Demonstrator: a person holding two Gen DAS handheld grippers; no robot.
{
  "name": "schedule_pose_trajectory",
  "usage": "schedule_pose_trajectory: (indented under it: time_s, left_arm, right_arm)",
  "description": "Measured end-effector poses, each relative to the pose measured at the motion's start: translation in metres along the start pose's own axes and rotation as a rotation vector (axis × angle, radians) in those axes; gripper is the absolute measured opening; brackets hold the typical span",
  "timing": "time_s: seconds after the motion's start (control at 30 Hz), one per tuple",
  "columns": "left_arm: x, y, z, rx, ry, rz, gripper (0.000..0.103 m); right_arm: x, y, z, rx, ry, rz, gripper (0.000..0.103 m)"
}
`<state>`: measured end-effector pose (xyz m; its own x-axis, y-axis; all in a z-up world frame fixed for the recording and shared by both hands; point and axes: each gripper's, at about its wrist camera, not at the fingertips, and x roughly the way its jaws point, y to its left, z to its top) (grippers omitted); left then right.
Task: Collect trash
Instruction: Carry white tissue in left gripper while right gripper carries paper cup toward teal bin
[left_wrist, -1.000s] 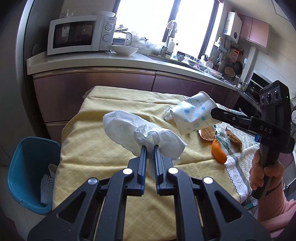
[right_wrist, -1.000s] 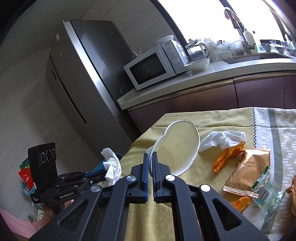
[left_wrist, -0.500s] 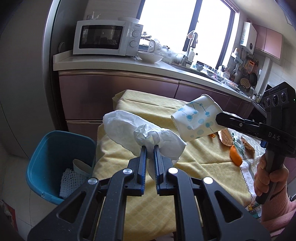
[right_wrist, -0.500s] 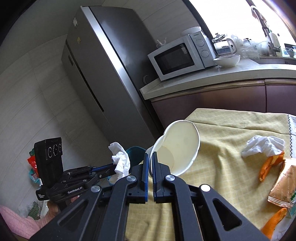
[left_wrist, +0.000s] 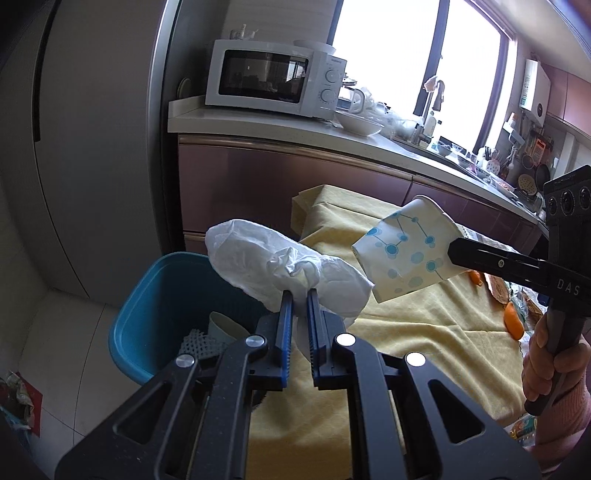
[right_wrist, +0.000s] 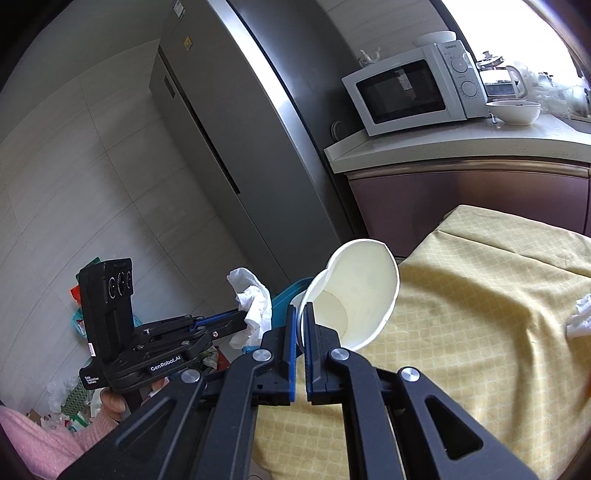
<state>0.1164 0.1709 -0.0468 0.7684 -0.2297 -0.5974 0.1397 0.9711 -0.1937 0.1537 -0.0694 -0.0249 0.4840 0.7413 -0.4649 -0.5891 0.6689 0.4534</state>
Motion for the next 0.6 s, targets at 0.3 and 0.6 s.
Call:
schedule_pose_trajectory:
  time_s: [0.3,0.6]
  left_arm:
    - [0.011,0.038,-0.009,-0.05,0.036,0.067,0.009]
    - [0.035,0.067,-0.02,-0.089,0.099,0.132,0.009]
  right_arm:
    - [0.038,0.021,0.008,-0.031,0.059,0.031,0.003]
    - [0.072,0.036,0.012,-0.053,0.121,0.042,0.003]
